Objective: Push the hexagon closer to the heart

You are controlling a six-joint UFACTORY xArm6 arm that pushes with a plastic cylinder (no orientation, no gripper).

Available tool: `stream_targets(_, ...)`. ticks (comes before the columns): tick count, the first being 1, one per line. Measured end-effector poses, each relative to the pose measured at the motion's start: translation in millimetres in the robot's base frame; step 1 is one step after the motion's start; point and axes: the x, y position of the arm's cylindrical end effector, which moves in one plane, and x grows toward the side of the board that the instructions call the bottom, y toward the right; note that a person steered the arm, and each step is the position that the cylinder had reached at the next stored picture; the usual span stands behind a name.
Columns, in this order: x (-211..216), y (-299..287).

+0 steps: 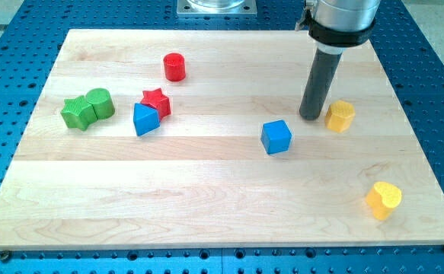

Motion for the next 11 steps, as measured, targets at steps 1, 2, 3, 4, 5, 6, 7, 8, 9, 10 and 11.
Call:
stream_targets(1, -1, 20)
stream_targets(2, 14, 32)
stream_targets(3, 12, 34)
stream_targets(4, -2, 50)
stream_targets(5, 43, 50)
stream_targets(6, 59, 50)
stream_targets(7, 59, 50)
stream_targets(8, 37, 45)
stream_targets(9, 13, 46)
stream_targets(10, 12, 60)
stream_targets(11, 31, 62)
